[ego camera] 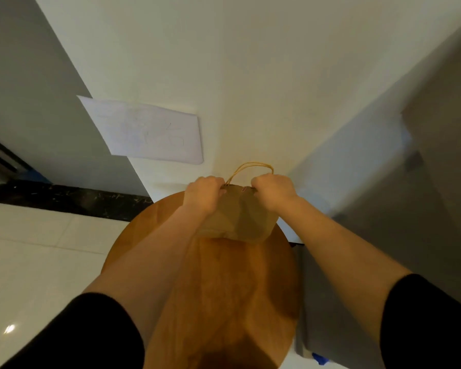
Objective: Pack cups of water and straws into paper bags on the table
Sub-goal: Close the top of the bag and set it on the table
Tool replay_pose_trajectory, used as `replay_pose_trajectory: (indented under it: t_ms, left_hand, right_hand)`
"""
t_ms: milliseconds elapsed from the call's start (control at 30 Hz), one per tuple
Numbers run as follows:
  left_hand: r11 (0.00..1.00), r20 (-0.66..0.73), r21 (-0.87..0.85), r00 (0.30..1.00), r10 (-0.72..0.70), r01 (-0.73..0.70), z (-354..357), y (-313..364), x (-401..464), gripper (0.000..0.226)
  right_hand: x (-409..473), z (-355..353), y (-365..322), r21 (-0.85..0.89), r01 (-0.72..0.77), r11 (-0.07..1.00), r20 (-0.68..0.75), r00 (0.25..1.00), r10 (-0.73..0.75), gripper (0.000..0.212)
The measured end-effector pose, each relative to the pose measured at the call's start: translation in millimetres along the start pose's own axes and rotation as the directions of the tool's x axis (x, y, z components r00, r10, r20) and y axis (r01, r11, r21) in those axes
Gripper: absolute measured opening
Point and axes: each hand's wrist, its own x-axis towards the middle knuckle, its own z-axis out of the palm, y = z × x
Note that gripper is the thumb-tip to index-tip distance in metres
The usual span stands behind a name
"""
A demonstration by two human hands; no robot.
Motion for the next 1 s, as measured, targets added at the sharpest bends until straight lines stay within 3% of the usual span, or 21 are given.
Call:
replay_pose_trajectory:
  t_ms: [67,400,567,800,1000]
  left_hand:
    - [1.0,-0.032,-0.008,0.999,-0.024,0.024,4,-3,22,0.023]
    - [0.997,-0.065,0.049,0.996,-0.057,0.06,21,-15,88,0.026]
    - [0.997,-0.07,0.034,0.996,-0.064,0.066,25,-18,87,0.027]
    - [0.999,-0.112,-0.034,0.993,-0.044,0.041,19,-13,53,0.039]
    - [0.997,-0.03,-0.065,0.999,0.031,-0.033,4,0,4,0.034]
  right_hand:
    - [23,-1,6,0.024,-0.01,1.0,-0.012,1.0,0.01,0.014]
    - [80,8,16,0.046,-0.071,0.996,-0.053,0.996,0.073,0.029]
    - [77,19,10,0.064,0.014,0.998,-0.068,0.998,-0.01,0.03]
    - [45,26,3,0.134,0.048,0.99,-0.054,0.998,-0.042,0.065]
    - [-10,5,-15,0.197,0.018,0.98,-0.019,1.0,-0.015,0.041]
